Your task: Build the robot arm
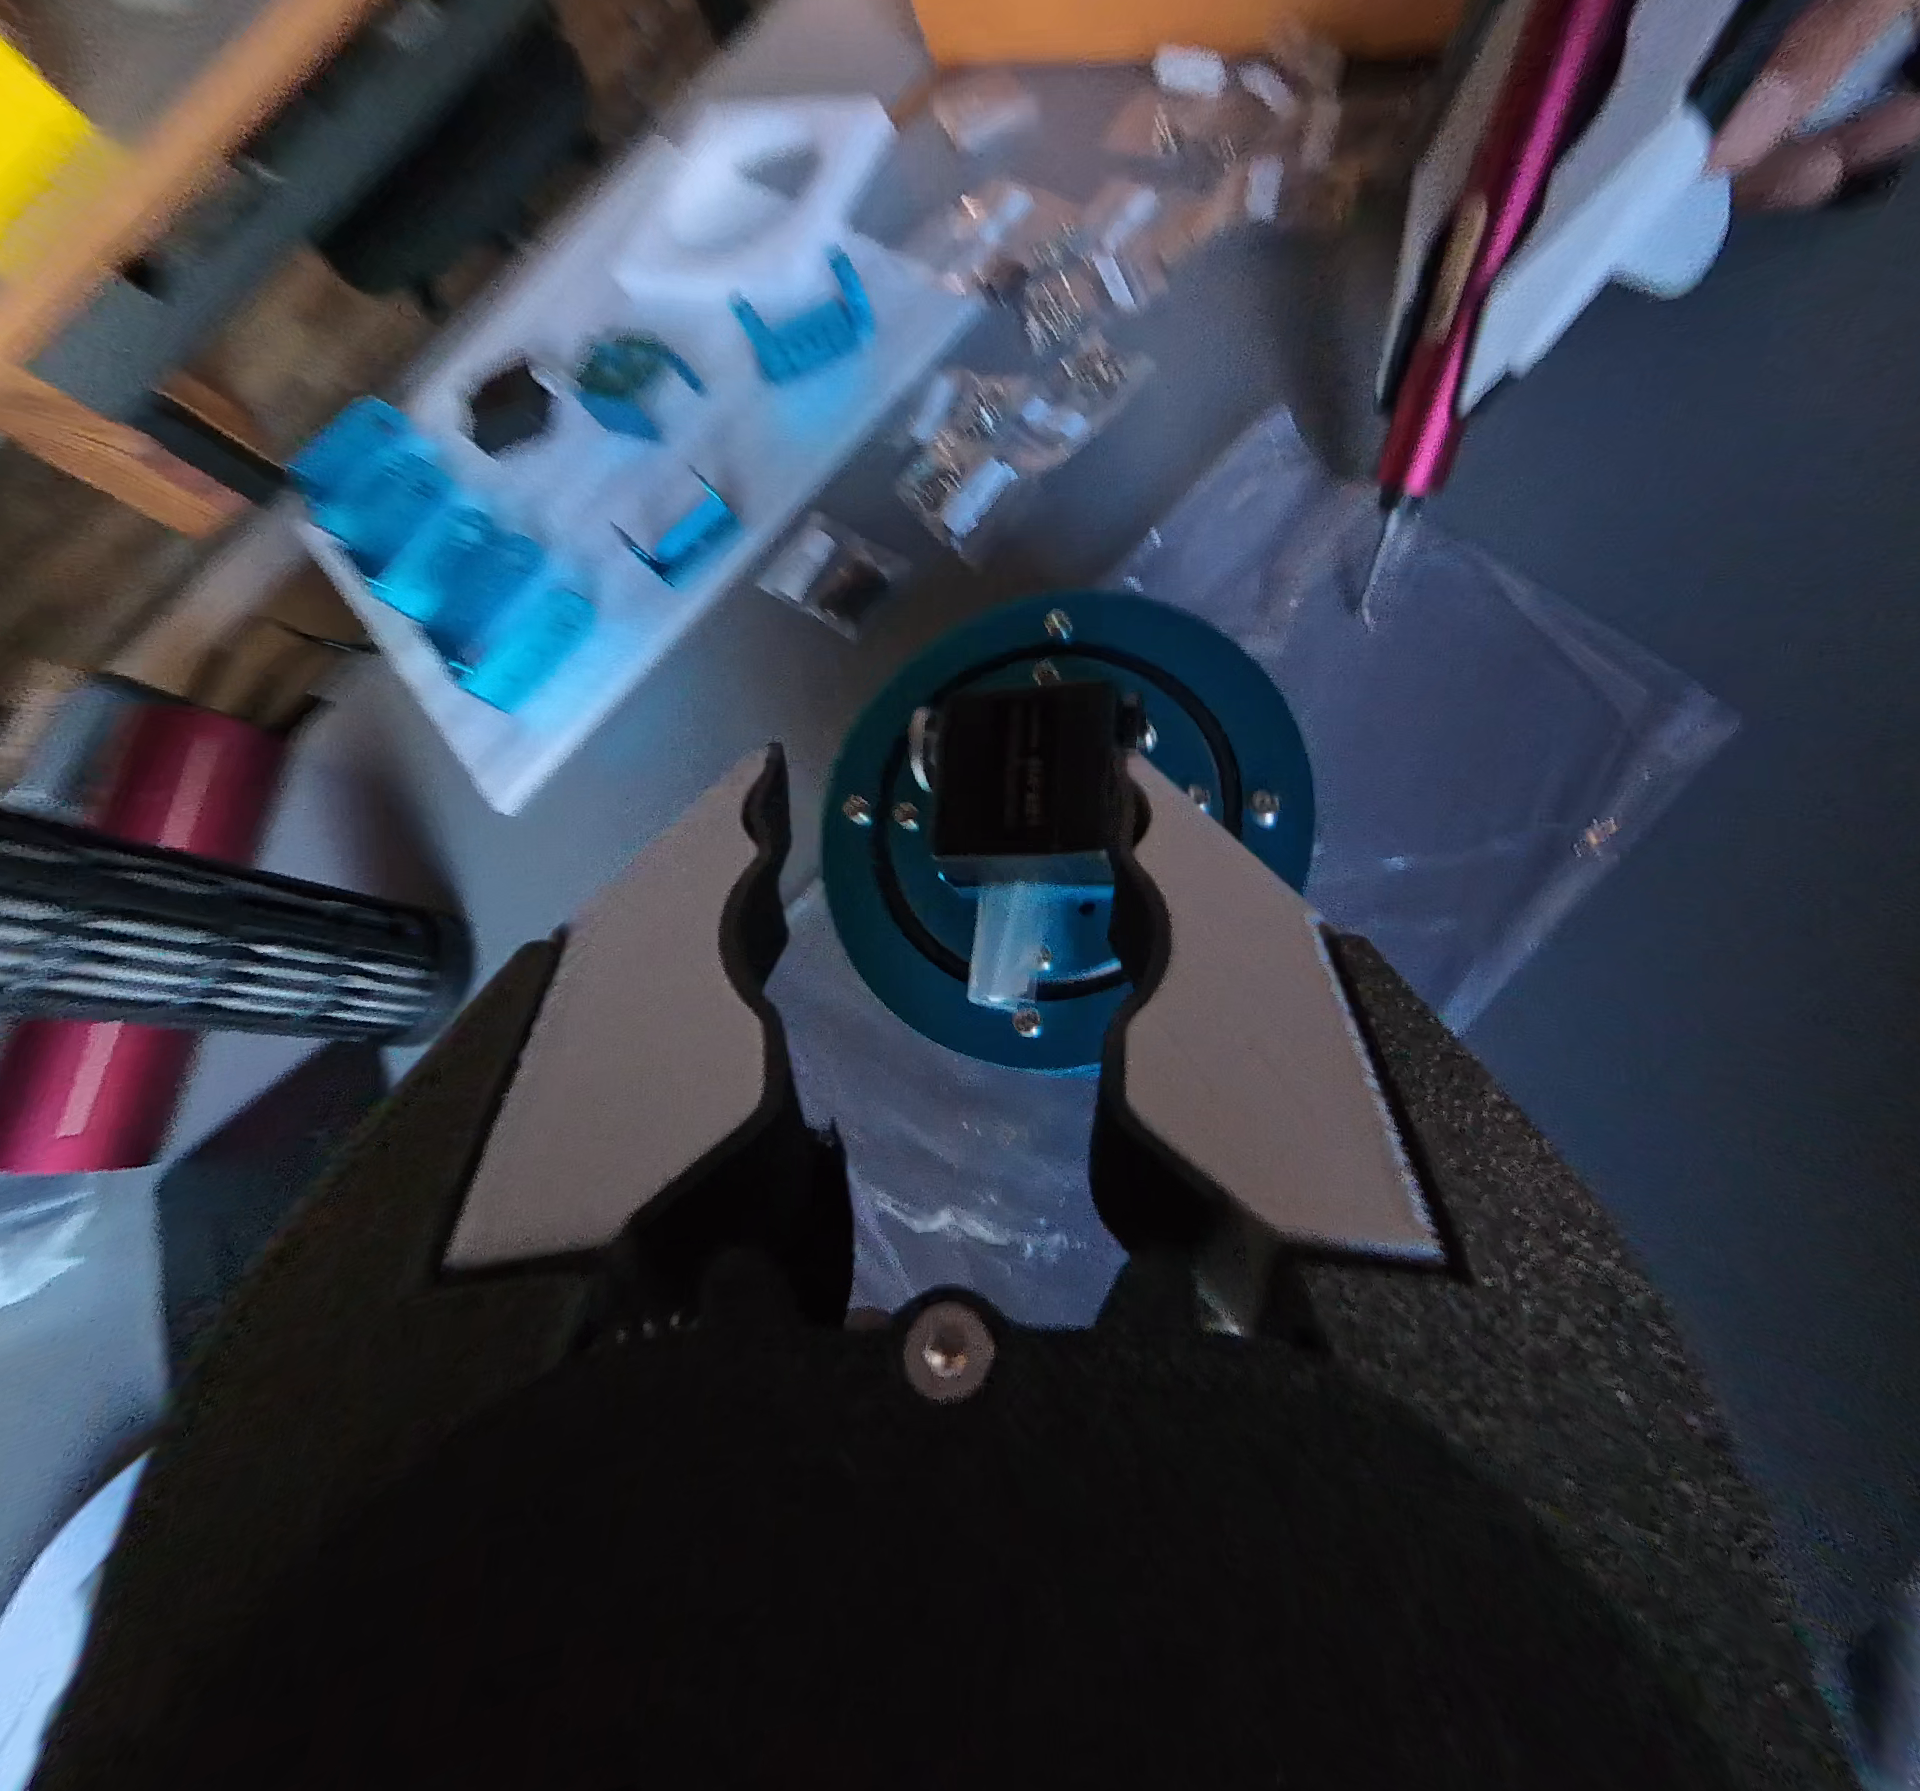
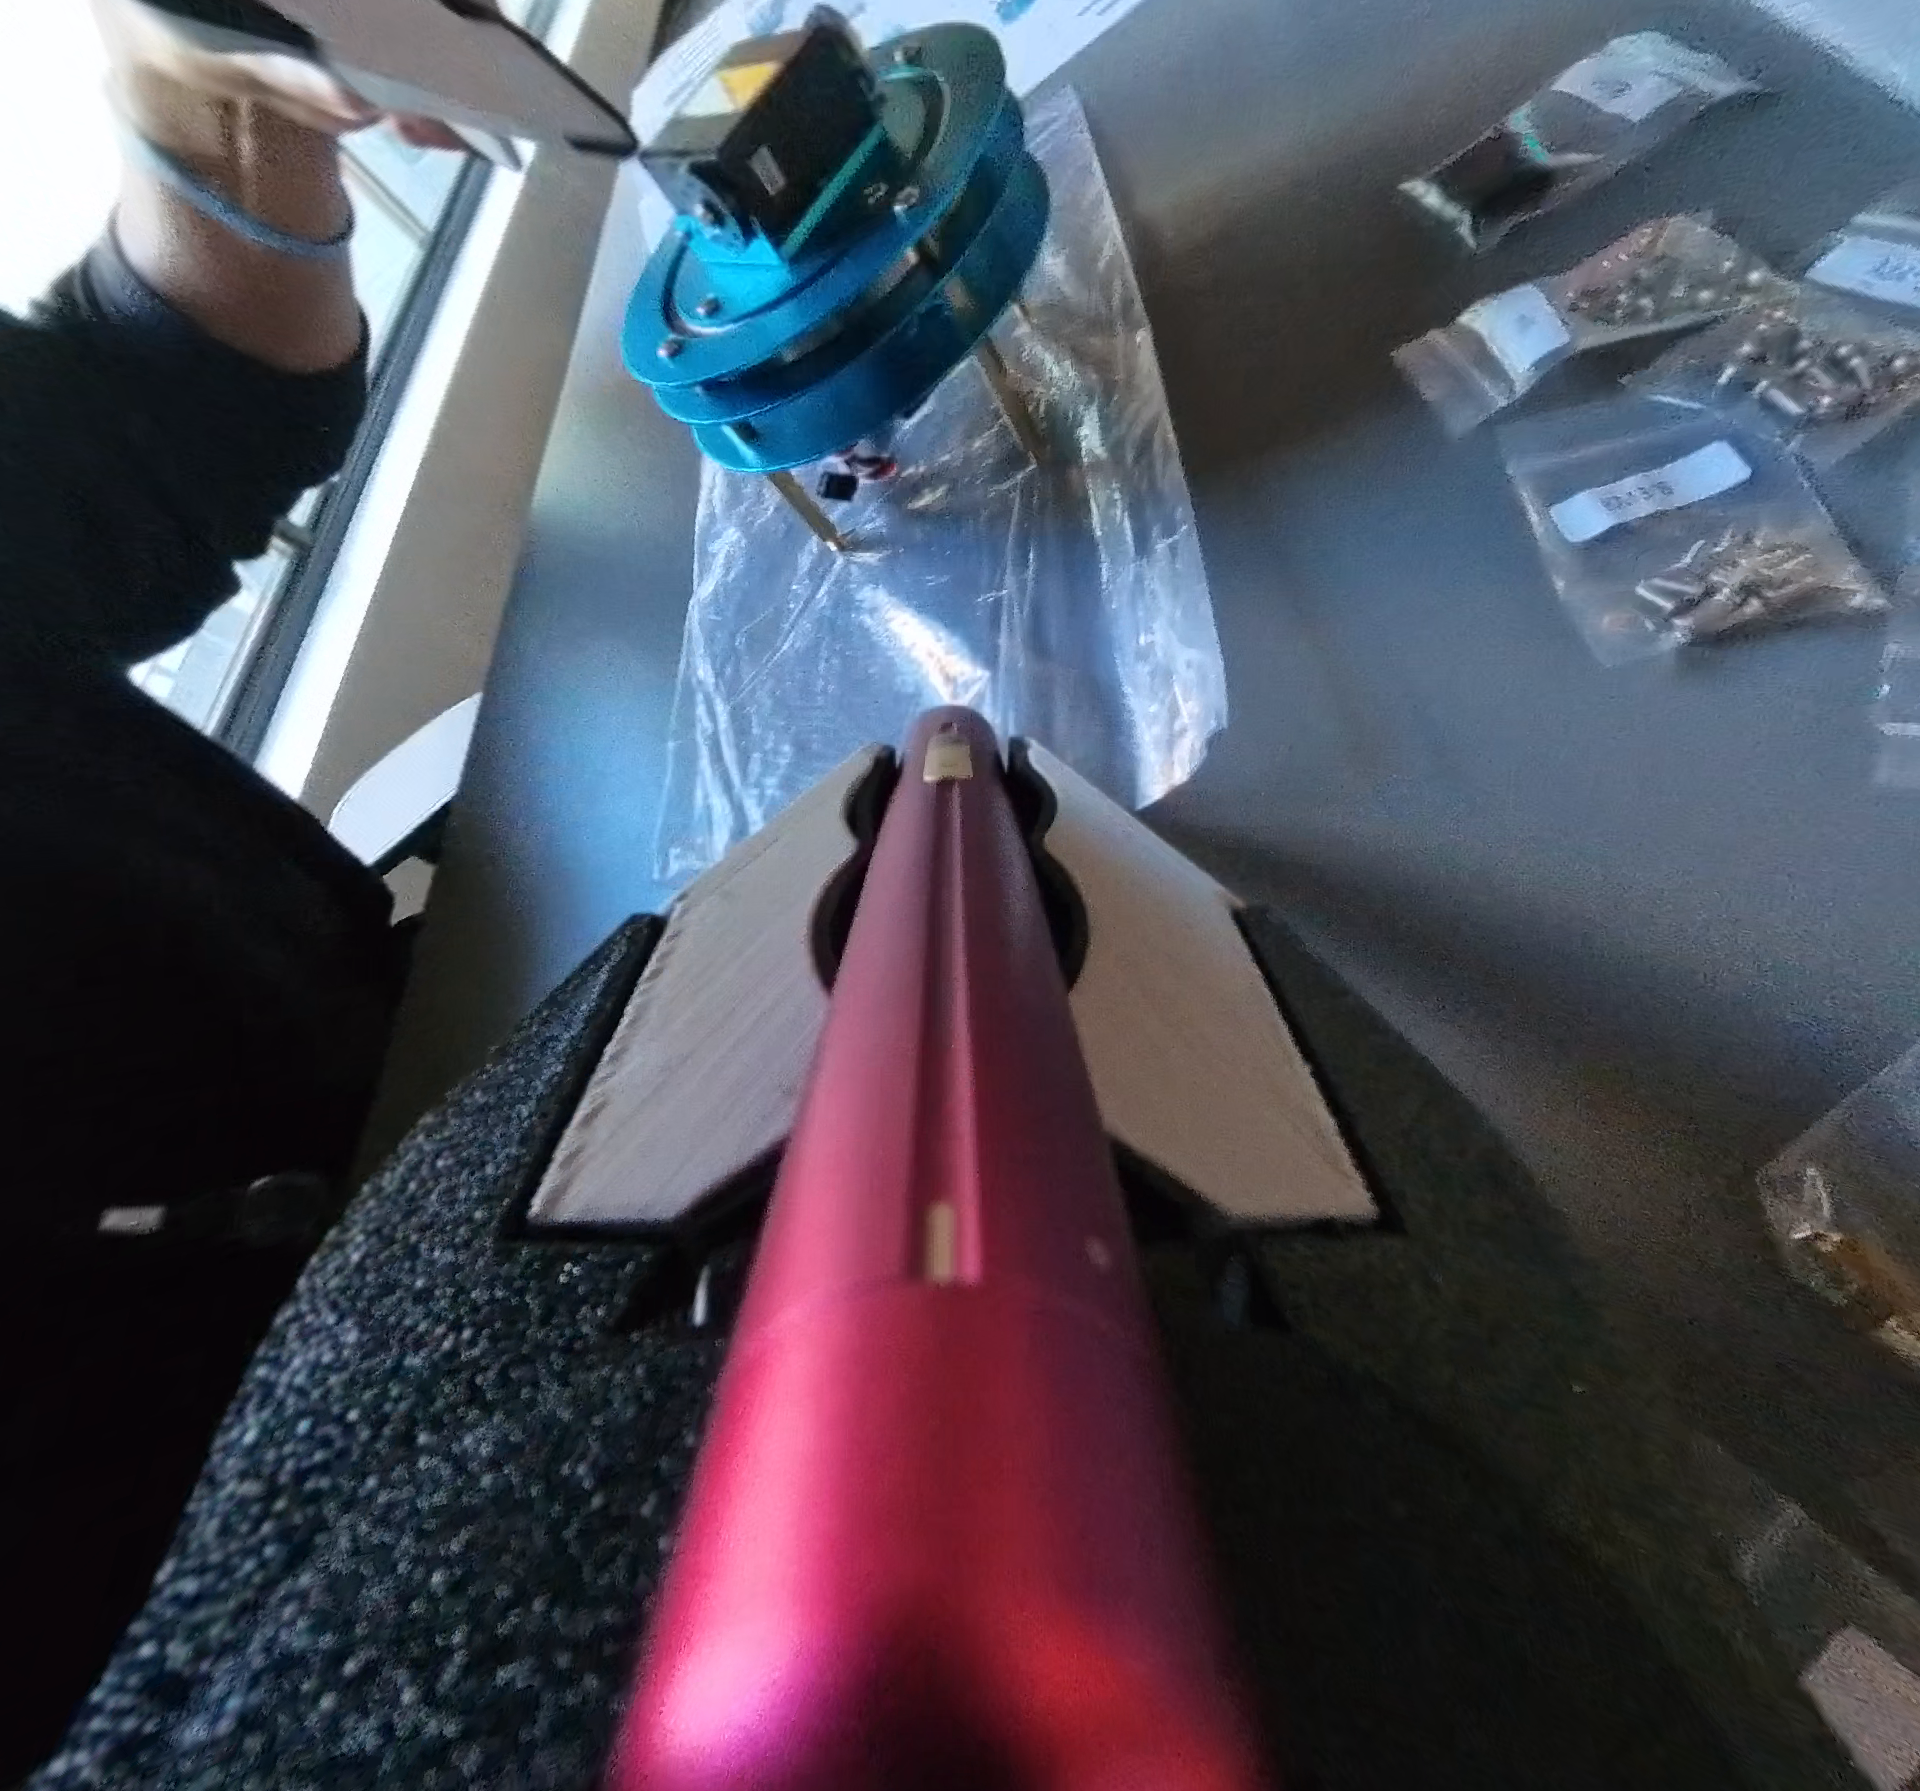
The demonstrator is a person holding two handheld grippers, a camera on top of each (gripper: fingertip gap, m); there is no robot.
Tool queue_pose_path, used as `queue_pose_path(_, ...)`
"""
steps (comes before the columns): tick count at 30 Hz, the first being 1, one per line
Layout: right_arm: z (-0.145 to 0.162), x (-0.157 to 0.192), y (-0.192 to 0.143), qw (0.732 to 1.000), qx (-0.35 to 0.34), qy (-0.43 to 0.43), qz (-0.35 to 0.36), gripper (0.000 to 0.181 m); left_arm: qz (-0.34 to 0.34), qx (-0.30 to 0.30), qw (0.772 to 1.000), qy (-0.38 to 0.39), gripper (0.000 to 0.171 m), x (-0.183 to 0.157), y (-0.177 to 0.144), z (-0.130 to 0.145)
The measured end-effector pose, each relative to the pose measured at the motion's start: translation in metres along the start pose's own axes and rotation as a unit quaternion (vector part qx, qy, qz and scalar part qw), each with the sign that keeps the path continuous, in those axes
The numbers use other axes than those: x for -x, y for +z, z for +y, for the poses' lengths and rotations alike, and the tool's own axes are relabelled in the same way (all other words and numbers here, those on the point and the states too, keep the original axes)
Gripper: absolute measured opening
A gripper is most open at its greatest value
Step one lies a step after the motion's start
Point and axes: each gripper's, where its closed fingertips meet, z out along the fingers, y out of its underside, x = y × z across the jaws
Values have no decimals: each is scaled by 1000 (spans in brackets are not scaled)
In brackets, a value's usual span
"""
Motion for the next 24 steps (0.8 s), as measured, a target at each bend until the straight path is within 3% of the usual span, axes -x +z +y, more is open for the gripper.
queue_pose_path(2, -1, -1, 1, 1000, -14, 14, -2, 22, -38, -63, 997, -7, 52, -5, -17, -21)
queue_pose_path(5, 2, -8, -3, 999, -11, 32, 17, 21, 11, -114, 993, -27, 35, -56, -25, -27)
queue_pose_path(9, 11, -4, -18, 1000, 5, 12, 20, 22, 16, -96, 995, -22, 29, -111, -1, -7)
queue_pose_path(12, 13, 1, -25, 1000, -7, 27, 5, 21, 0, -79, 996, -33, 29, -126, 24, -4)
queue_pose_path(14, 16, 5, -25, 999, -13, 38, -10, 21, 23, -76, 996, -39, 28, -138, 39, -8)
queue_pose_path(24, 4, 30, -25, 989, -57, 77, -115, 22, 50, -27, 998, 30, 33, -149, 90, -2)
